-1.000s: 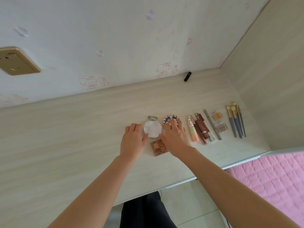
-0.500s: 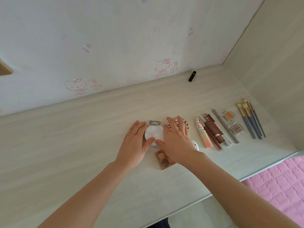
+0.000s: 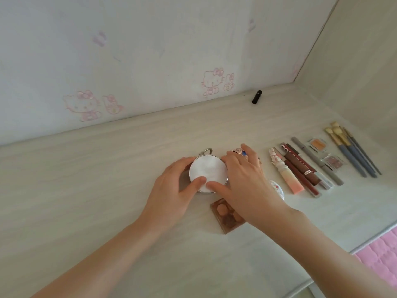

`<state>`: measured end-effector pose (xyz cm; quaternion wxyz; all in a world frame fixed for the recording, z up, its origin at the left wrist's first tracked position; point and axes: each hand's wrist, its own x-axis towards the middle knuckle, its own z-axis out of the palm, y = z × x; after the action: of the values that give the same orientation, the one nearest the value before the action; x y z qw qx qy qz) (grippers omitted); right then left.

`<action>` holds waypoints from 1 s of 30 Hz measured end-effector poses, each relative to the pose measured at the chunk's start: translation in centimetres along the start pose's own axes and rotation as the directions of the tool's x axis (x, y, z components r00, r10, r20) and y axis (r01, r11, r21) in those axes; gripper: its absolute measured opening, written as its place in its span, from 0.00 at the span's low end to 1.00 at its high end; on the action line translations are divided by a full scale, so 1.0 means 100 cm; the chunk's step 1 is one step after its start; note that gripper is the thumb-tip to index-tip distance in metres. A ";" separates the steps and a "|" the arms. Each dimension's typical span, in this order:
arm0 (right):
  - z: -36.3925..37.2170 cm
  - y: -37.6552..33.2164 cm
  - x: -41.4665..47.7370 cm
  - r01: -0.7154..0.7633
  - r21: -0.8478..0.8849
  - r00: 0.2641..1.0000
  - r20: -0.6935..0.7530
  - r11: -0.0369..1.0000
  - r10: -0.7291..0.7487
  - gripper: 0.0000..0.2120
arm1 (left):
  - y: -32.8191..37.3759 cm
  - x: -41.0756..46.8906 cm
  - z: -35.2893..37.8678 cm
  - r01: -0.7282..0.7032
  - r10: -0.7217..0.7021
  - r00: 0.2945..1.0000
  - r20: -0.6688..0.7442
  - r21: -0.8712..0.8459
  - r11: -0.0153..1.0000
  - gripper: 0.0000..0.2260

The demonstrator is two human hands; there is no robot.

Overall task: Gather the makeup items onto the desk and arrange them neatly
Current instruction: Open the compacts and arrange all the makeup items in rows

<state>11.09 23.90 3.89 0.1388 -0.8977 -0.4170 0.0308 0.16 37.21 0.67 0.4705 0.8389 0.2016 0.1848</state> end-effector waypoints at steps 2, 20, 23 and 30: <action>0.004 0.000 -0.002 0.019 0.019 0.998 -0.054 1.000 -0.018 0.29 | 0.000 0.002 -0.002 -0.005 0.005 1.000 -0.012 -0.079 0.997 0.15; -0.015 -0.067 -0.078 -0.023 0.597 0.985 -0.125 0.802 0.121 0.07 | 0.023 -0.099 -0.051 0.142 -0.209 0.977 -0.049 -0.585 0.799 0.15; -0.010 -0.086 -0.098 -0.094 0.806 0.989 0.010 0.584 0.147 0.06 | 0.020 -0.128 -0.065 0.205 -0.300 0.954 -0.010 -0.709 0.675 0.12; 0.001 -0.128 -0.139 -0.186 0.923 0.978 0.141 0.337 0.153 0.03 | 0.015 -0.183 -0.088 0.282 -0.423 0.902 0.082 -0.855 0.436 0.04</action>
<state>-7.44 21.28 6.44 0.6125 -0.6982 -0.2324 0.2887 -19.55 33.39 4.00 0.8310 0.4231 0.2890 0.2167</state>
